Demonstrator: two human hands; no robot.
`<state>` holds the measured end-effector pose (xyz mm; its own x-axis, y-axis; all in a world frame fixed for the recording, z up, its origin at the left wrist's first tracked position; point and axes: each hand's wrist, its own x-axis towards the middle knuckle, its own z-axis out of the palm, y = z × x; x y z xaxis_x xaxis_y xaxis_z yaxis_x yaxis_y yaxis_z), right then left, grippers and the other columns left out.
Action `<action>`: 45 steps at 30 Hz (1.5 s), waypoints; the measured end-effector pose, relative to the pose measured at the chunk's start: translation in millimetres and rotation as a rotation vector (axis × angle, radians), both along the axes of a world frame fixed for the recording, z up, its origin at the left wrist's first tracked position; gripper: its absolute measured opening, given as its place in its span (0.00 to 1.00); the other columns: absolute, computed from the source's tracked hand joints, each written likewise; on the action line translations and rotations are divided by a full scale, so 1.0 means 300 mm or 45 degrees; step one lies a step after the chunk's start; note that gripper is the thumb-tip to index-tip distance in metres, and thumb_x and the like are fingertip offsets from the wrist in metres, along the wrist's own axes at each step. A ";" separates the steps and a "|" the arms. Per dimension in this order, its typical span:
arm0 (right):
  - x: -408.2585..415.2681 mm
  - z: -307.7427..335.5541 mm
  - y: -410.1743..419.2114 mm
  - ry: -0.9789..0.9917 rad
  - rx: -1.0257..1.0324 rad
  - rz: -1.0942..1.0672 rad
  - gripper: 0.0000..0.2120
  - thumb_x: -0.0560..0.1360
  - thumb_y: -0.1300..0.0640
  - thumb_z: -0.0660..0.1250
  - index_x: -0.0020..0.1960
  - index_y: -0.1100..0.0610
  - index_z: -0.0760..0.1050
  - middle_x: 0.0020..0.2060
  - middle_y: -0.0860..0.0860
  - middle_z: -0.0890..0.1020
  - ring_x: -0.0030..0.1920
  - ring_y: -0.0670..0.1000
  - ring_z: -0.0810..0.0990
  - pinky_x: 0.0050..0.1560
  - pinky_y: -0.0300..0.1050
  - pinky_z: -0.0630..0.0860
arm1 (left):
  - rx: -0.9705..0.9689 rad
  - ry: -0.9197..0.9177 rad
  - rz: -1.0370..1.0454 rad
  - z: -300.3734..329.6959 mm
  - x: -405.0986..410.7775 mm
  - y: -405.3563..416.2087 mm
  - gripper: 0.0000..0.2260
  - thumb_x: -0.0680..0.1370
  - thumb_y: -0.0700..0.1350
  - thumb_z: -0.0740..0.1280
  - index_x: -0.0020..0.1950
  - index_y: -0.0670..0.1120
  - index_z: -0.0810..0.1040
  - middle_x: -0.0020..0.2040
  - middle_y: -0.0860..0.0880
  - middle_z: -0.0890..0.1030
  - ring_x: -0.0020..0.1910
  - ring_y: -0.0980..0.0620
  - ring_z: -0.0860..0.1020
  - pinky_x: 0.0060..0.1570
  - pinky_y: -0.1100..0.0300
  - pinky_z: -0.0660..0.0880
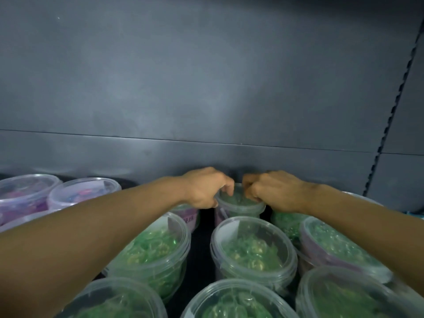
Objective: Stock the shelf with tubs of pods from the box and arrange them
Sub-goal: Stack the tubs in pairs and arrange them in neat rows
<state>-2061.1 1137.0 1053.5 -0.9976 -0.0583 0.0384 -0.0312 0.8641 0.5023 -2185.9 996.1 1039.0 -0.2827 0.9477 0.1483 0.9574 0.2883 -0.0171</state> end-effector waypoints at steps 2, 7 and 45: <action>-0.004 0.017 0.016 0.037 -0.190 -0.059 0.09 0.70 0.67 0.62 0.42 0.53 0.72 0.54 0.49 0.76 0.52 0.55 0.77 0.47 0.46 0.73 | 0.046 0.004 -0.006 0.001 0.006 0.006 0.17 0.70 0.42 0.73 0.57 0.51 0.78 0.56 0.53 0.79 0.55 0.51 0.77 0.56 0.56 0.75; 0.008 0.026 -0.009 -0.035 -0.557 -0.026 0.07 0.70 0.57 0.72 0.48 0.53 0.80 0.48 0.47 0.80 0.45 0.43 0.76 0.47 0.33 0.70 | 0.136 -0.034 0.006 0.006 0.015 0.002 0.12 0.68 0.43 0.75 0.51 0.48 0.81 0.48 0.52 0.82 0.48 0.53 0.79 0.49 0.61 0.76; 0.288 0.061 0.213 0.133 -0.455 -0.502 0.17 0.73 0.69 0.64 0.58 0.55 0.76 0.58 0.52 0.78 0.58 0.52 0.75 0.58 0.48 0.74 | 0.090 -0.033 -0.047 0.042 0.055 0.004 0.06 0.75 0.47 0.68 0.51 0.53 0.75 0.53 0.54 0.78 0.55 0.53 0.75 0.57 0.55 0.73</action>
<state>-1974.6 1200.8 1071.8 -0.9309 0.3547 0.0874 0.3645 0.9177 0.1578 -2169.4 997.4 1051.5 -0.2522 0.9449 0.2086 0.9673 0.2523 0.0267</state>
